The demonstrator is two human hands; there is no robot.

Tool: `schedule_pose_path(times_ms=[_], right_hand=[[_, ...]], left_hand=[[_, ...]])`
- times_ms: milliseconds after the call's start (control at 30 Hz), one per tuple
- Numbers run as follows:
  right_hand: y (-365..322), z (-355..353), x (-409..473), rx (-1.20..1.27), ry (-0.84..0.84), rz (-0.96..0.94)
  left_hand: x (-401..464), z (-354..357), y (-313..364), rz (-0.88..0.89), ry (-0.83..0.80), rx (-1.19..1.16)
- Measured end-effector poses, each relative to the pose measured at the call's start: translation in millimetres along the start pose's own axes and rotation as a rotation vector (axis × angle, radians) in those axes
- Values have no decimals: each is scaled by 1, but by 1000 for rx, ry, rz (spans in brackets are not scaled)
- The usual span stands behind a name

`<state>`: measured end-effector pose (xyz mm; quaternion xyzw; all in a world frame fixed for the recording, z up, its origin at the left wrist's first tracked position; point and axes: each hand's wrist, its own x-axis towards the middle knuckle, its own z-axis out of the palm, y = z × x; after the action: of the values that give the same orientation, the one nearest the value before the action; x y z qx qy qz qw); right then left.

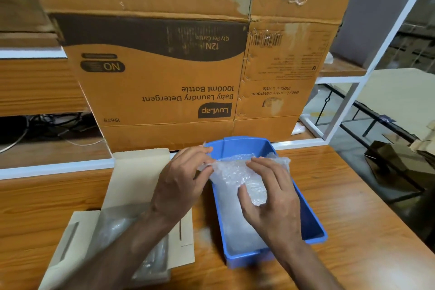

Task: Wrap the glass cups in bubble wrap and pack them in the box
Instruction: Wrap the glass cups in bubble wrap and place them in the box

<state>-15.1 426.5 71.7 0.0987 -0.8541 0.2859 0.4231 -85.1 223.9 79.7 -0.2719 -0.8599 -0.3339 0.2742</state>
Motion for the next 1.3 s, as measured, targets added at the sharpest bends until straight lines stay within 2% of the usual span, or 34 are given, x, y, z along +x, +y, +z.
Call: schedule_pose_path(times_ms=[133, 300, 500, 633, 800, 867, 1000, 1100, 1233, 1300], right_hand=[[-17, 14, 10, 63, 29, 0], [-53, 39, 21, 217, 97, -24], [-93, 73, 25, 338, -18, -109], [-115, 99, 23, 377, -122, -152], [-145, 120, 28, 460, -91, -140], [-156, 127, 30, 469, -140, -140], [-168, 137, 29, 529, -329, -49], [-171, 140, 28, 693, -423, 133], [-174, 141, 27, 927, -496, 452], [-180, 141, 22, 810, -433, 459]], left_hand=[[-5, -29, 2, -26, 8, -1], [-16, -68, -8, -318, -6, -171], [-26, -117, -26, -504, 147, -284], [-39, -143, -42, -645, 221, -457], [-55, -165, -54, -764, 214, -585], [-60, -173, -55, -773, 208, -638], [-66, -188, -65, -823, 186, -818], [-69, -197, -77, -820, 143, -878], [-81, -209, -91, -798, -135, -811], [-86, -210, -92, -815, -154, -789]])
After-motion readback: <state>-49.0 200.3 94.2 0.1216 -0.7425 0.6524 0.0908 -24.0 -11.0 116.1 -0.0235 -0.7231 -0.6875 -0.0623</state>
